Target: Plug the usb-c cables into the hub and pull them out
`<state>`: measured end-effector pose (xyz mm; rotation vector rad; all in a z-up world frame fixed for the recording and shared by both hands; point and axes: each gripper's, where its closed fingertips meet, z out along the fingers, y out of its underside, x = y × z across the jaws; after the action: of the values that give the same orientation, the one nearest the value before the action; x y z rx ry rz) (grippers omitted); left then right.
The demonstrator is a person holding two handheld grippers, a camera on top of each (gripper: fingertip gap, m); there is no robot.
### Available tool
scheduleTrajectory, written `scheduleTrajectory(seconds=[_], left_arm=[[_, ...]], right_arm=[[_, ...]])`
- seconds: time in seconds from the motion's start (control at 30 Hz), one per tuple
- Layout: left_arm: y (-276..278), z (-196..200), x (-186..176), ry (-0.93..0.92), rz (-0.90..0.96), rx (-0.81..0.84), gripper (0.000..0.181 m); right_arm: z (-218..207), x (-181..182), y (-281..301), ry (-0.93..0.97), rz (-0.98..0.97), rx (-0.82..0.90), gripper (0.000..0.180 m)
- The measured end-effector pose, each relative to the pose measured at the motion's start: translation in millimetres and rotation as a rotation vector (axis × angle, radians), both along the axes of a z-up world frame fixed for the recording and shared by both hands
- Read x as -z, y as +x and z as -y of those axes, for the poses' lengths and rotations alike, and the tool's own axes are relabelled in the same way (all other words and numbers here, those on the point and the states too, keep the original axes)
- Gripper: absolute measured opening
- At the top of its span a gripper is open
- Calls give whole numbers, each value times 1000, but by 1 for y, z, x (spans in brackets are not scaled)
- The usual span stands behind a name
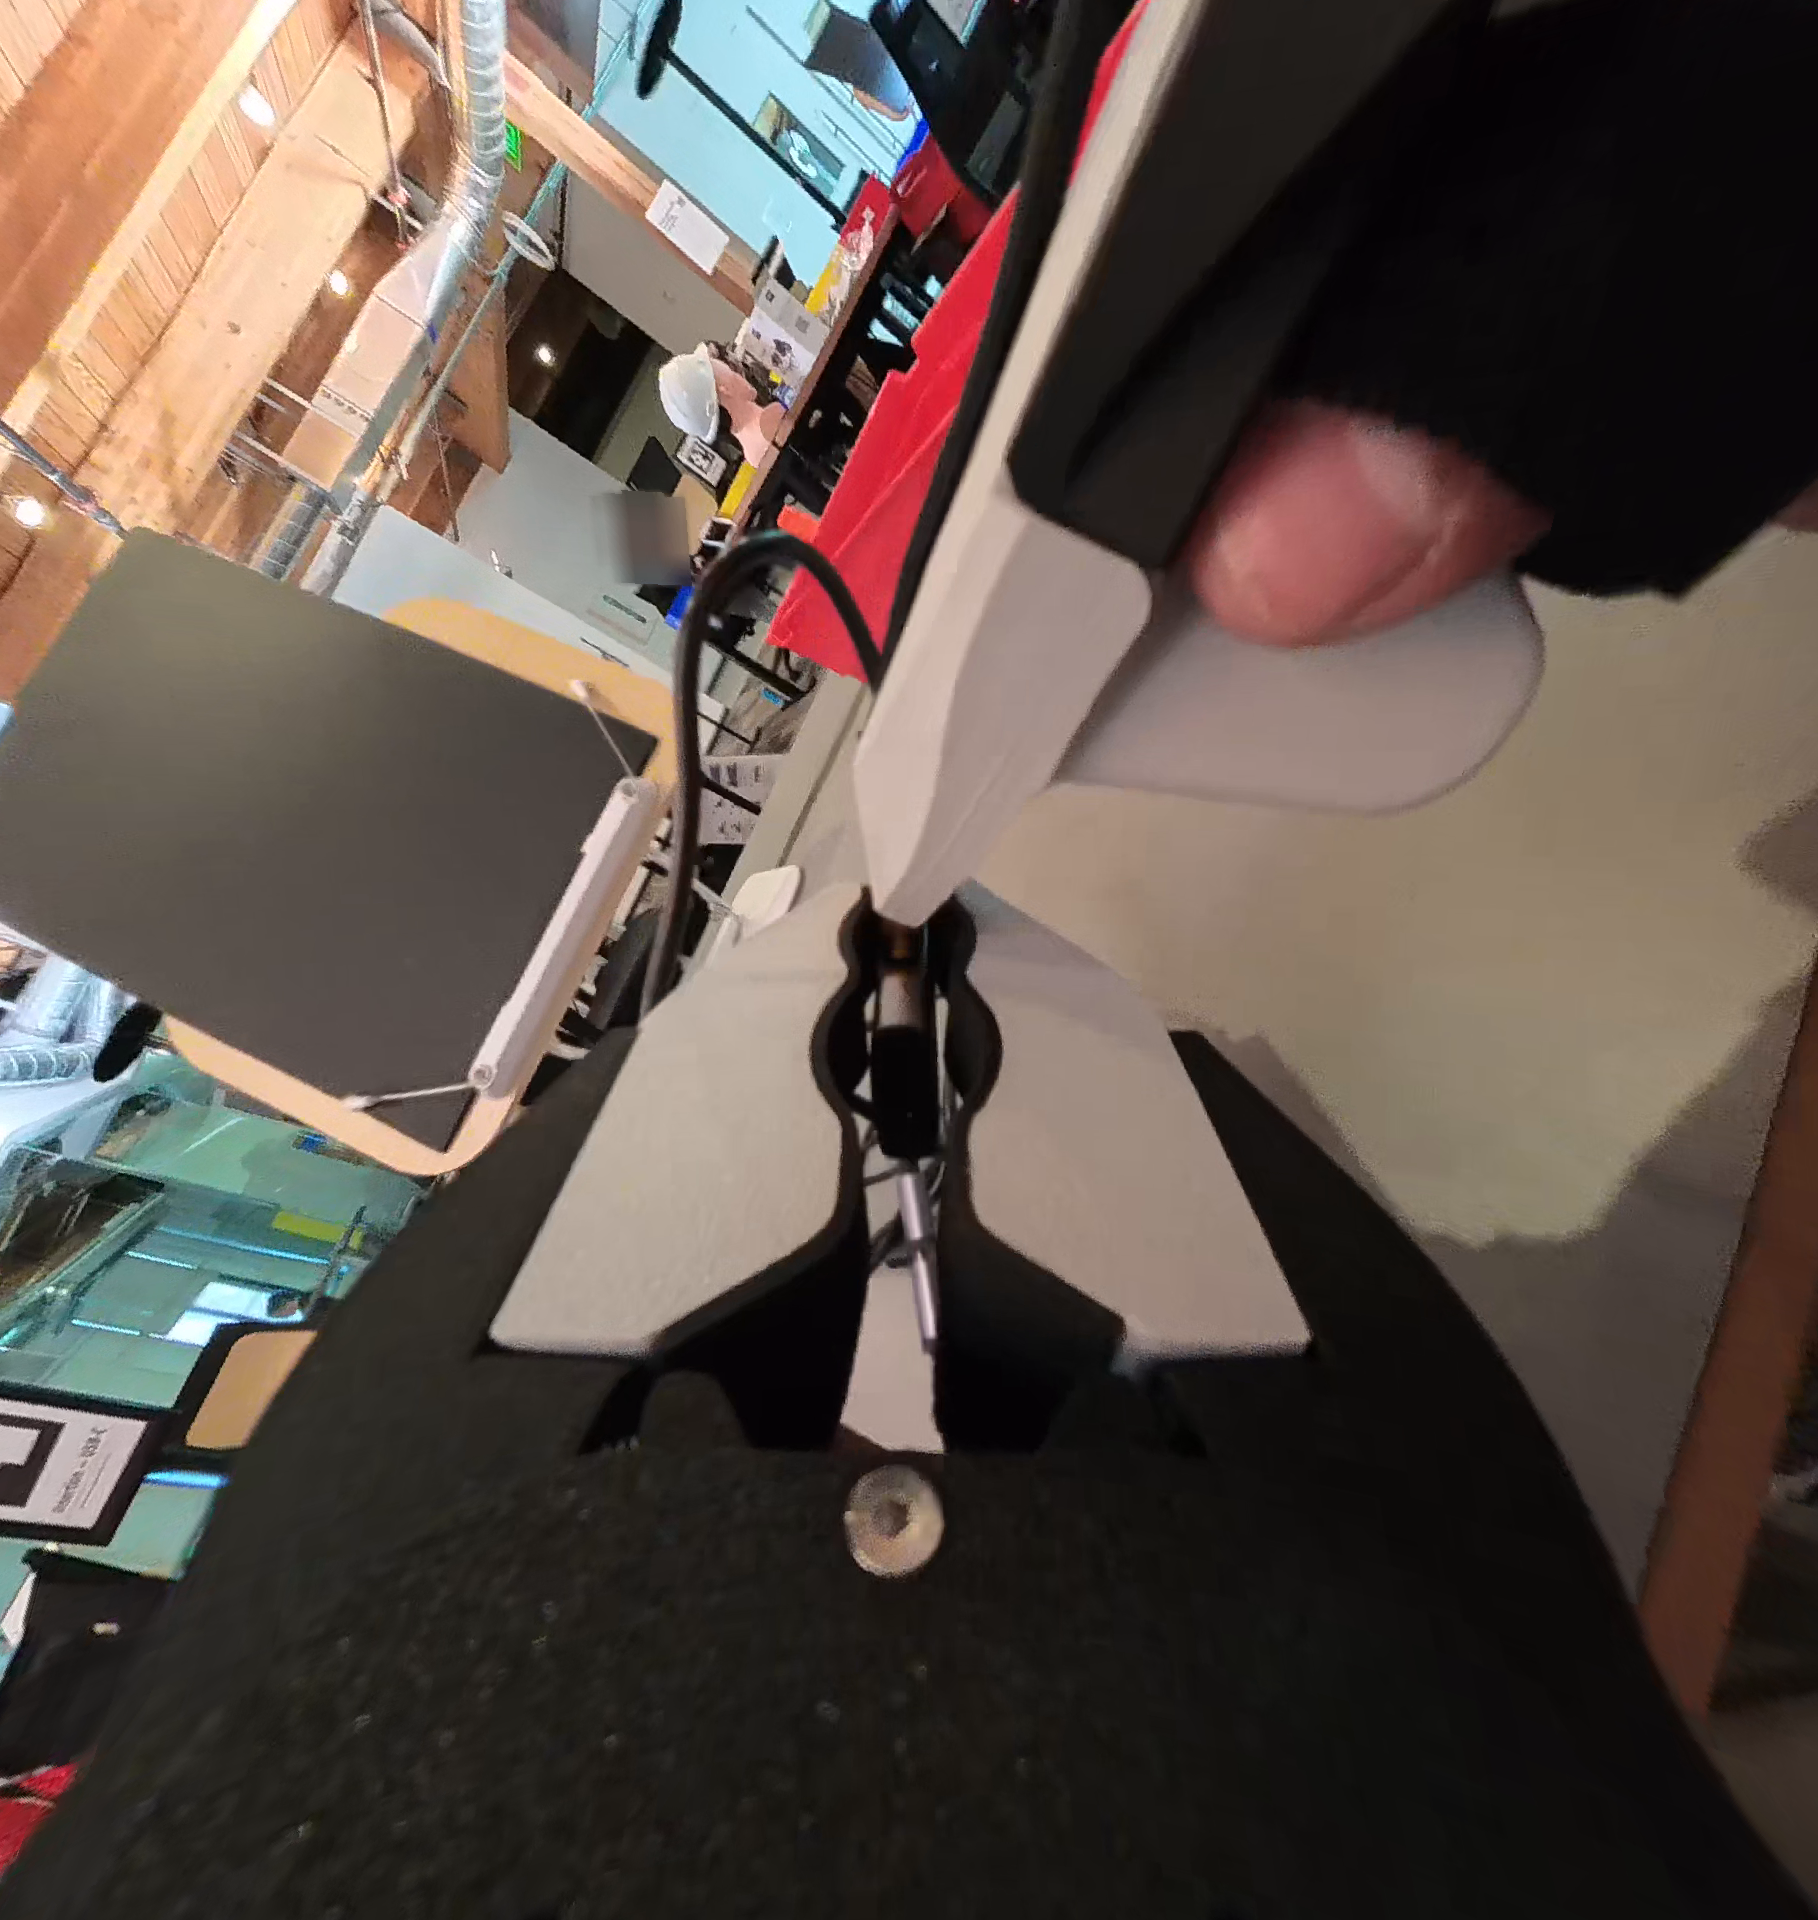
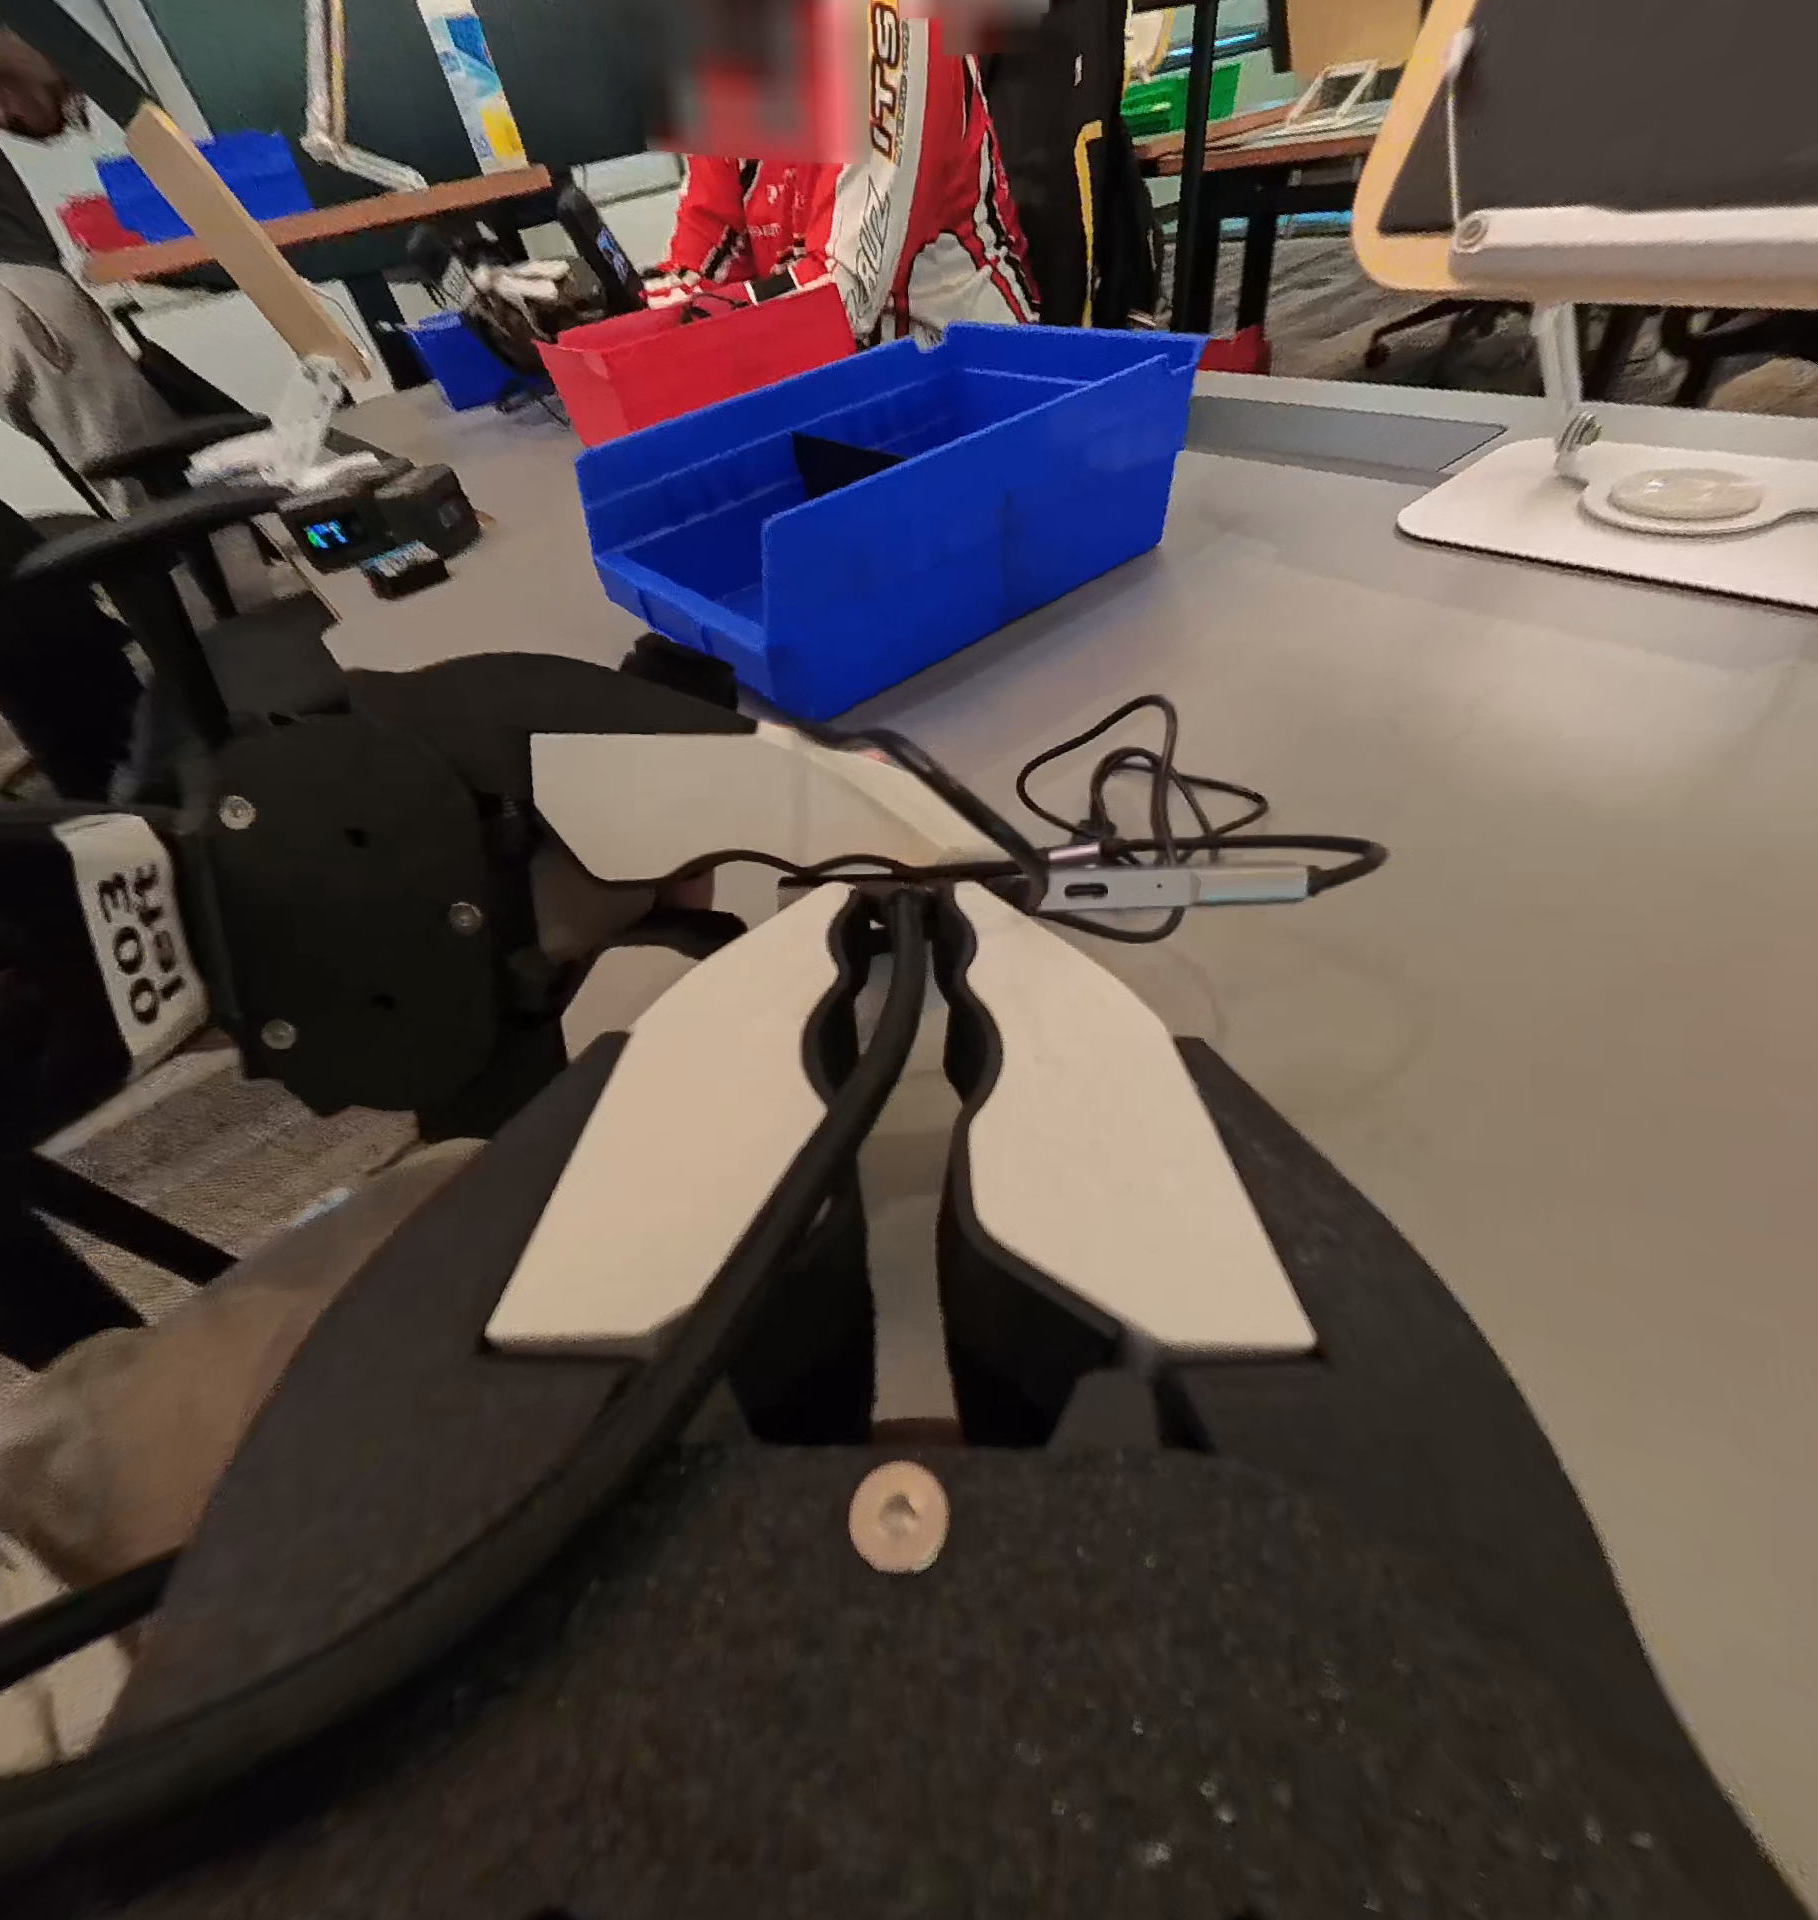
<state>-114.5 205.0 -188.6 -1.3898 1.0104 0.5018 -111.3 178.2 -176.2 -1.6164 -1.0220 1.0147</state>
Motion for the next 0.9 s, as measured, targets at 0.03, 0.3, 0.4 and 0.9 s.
scheduleTrajectory(seconds=[0.03, 0.3, 0.4, 0.9], left_arm=[[0, 0, -3, 11, 3, 1, 10], [-2, 0, -9, 8, 48, 29, 10], [-1, 1, -10, 14, 44, 50, 10], [-58, -34, 6, -81, 77, -153, 9]], right_arm=[[0, -2, 1, -4, -11, 1, 11], [1, -9, 2, -16, -34, -42, 11], [2, -11, 4, -86, -75, -76, 11], [-89, -40, 77, 155, 132, 182, 12]])
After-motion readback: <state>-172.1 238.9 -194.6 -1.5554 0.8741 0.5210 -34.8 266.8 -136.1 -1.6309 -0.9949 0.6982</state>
